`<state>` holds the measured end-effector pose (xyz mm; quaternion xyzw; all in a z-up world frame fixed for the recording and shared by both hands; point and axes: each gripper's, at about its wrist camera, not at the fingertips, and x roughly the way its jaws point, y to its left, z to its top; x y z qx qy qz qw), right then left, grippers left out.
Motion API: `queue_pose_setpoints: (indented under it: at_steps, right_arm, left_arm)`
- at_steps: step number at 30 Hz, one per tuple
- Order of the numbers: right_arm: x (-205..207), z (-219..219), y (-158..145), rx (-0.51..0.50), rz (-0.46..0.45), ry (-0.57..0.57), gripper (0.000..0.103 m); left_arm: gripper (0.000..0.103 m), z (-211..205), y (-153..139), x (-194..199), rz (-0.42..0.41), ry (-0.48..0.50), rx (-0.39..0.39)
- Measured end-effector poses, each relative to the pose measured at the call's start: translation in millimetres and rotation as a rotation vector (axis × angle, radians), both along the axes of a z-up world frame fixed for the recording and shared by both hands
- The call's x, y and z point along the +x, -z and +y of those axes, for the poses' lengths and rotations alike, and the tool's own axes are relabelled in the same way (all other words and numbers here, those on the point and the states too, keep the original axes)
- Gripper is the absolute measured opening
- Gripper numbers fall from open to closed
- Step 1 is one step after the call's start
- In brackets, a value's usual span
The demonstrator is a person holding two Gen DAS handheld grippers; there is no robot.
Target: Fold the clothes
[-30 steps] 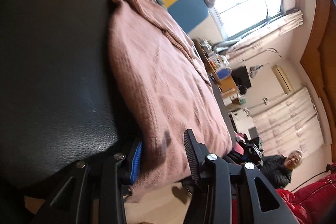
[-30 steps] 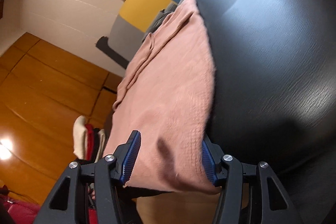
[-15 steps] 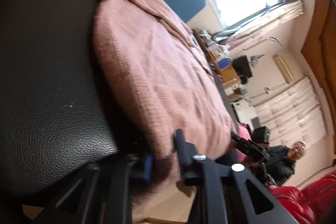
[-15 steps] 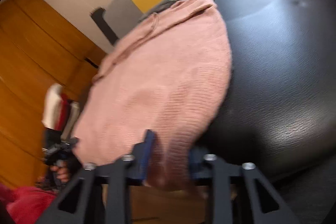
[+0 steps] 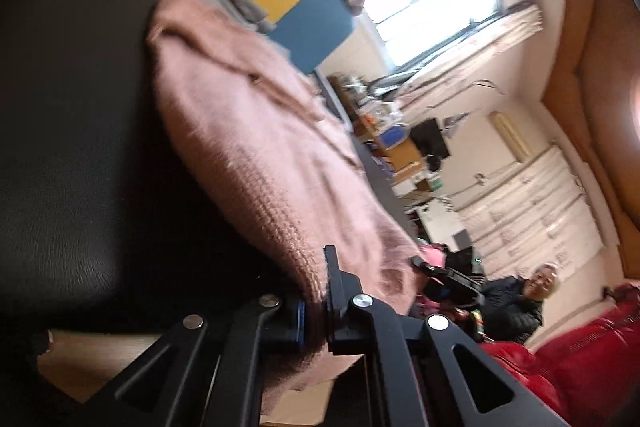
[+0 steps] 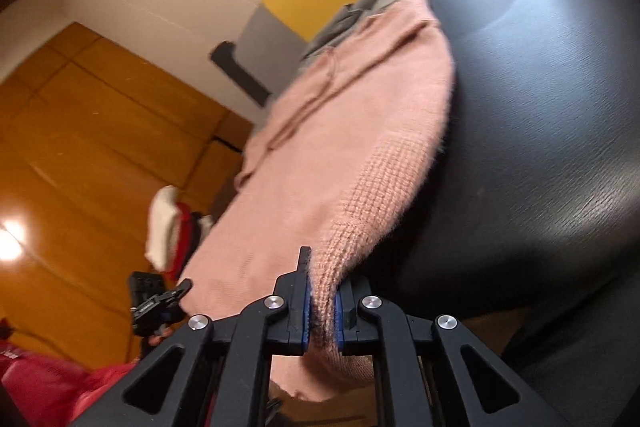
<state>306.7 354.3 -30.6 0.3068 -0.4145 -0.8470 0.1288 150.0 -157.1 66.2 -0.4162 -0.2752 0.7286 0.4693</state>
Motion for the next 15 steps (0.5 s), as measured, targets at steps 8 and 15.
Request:
queue_pose_setpoints:
  at_steps: [8,15]
  right_arm:
    - [33.2,7.0,-35.9,-0.197,0.198,0.005,0.009]
    - [-5.1,36.1,-65.9,-0.296,0.279,0.052,0.009]
  left_arm:
    - [0.005,-39.1,-35.0,1.5,-0.006,-0.088,0.196]
    - [0.005,-38.8,-50.7,-62.3,-0.078,-0.143,0.308]
